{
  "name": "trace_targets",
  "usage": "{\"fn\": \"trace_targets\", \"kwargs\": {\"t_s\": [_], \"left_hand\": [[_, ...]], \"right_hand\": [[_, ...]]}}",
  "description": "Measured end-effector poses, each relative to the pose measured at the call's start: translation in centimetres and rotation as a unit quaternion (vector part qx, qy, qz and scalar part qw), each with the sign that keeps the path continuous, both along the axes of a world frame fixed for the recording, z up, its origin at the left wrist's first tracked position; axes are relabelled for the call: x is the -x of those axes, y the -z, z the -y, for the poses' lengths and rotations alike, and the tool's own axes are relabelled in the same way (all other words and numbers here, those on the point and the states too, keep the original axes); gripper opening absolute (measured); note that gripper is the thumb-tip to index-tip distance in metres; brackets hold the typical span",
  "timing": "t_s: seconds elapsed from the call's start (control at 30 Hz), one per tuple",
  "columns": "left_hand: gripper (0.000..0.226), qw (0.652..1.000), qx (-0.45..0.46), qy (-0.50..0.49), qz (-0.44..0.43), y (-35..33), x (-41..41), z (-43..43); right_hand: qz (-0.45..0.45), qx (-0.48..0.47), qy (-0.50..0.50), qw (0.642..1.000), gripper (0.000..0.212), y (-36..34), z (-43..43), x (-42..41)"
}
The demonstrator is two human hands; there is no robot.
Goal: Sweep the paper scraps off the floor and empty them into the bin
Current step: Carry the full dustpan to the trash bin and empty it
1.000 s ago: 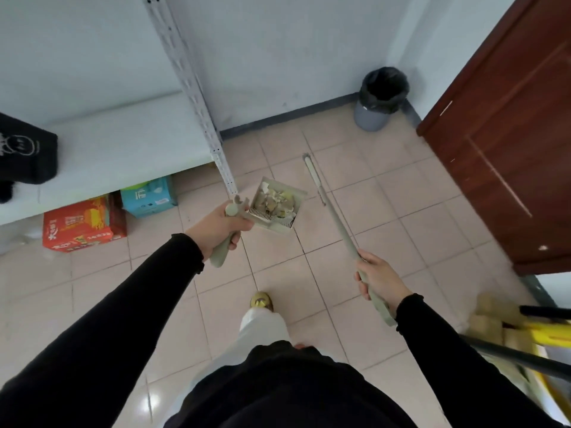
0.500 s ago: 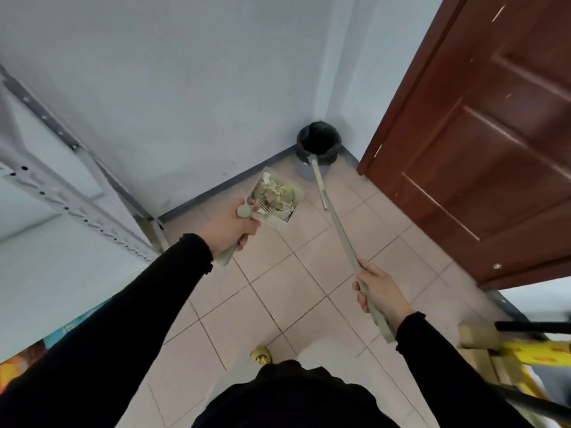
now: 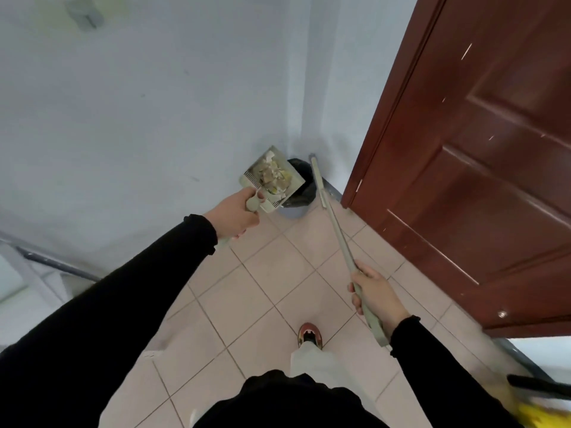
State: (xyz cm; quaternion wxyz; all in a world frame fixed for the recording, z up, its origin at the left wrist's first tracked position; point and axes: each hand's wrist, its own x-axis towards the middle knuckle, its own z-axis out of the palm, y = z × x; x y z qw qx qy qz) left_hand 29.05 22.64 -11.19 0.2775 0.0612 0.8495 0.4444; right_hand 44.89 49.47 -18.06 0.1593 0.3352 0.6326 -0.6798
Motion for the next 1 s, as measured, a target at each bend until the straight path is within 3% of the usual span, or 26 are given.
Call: {"fn": "trace_targets", "kwargs": {"t_s": [0.17,0.4,0.77,1.0], "left_hand": [[0.042,0.972,0.200,0.103,-0.067,1.1,6.2,-6.0],[0.038,0.896,0.368,0.230,-0.093,5.1,9.0,-9.8],[0.027,0.850,0.453,0.264,-0.055,12.7,6.7,-10.5],[0.044,0.818,0.515,0.254,-0.035,12.8,5.8,-10.3]], "right_hand": [[0.017,0.004,-0.030,0.999,0.042,0.2,-4.4,6.8],[0.037,0.016,-0.031,0.999,0.047,1.0,-5.9,12.5],[0.041,0.044,-0.010,0.998,0.041,1.4,-5.1,15.8],[0.071,0.040,-0.009,0.997,0.043,2.0,-5.1,16.3]]}}
